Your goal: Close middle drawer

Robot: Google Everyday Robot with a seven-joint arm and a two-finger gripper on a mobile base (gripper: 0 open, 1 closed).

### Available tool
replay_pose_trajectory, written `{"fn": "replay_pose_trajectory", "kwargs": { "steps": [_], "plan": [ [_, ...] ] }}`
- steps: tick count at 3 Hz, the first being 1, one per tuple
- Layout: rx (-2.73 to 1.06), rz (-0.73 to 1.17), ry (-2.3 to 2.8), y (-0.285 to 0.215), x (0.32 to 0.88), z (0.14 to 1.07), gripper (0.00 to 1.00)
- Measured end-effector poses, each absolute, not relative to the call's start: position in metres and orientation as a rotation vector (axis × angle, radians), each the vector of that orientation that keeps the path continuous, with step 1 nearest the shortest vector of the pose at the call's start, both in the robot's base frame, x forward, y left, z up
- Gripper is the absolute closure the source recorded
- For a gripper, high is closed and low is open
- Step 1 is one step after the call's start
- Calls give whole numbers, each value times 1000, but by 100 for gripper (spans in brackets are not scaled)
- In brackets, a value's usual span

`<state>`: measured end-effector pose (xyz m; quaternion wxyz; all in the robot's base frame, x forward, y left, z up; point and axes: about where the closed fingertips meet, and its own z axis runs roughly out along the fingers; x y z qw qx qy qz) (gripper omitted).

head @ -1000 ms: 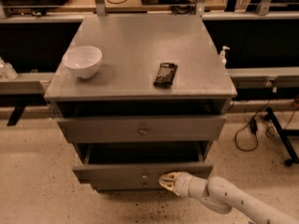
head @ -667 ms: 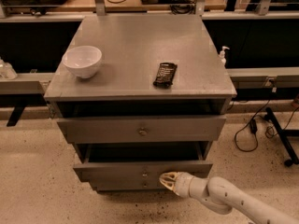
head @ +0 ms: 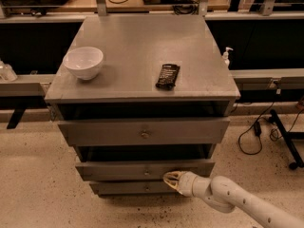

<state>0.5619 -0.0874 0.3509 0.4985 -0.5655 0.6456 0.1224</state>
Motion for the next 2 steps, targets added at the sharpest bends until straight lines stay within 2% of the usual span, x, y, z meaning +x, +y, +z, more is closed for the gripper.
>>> {"fn": "replay_pose_trajectory", "kwargs": {
  "steps": [1,2],
  "plan": [
    [-1361,287,1566,-92,584,348,100],
    [-1361,287,1566,-91,582,348,100]
  ]
}}
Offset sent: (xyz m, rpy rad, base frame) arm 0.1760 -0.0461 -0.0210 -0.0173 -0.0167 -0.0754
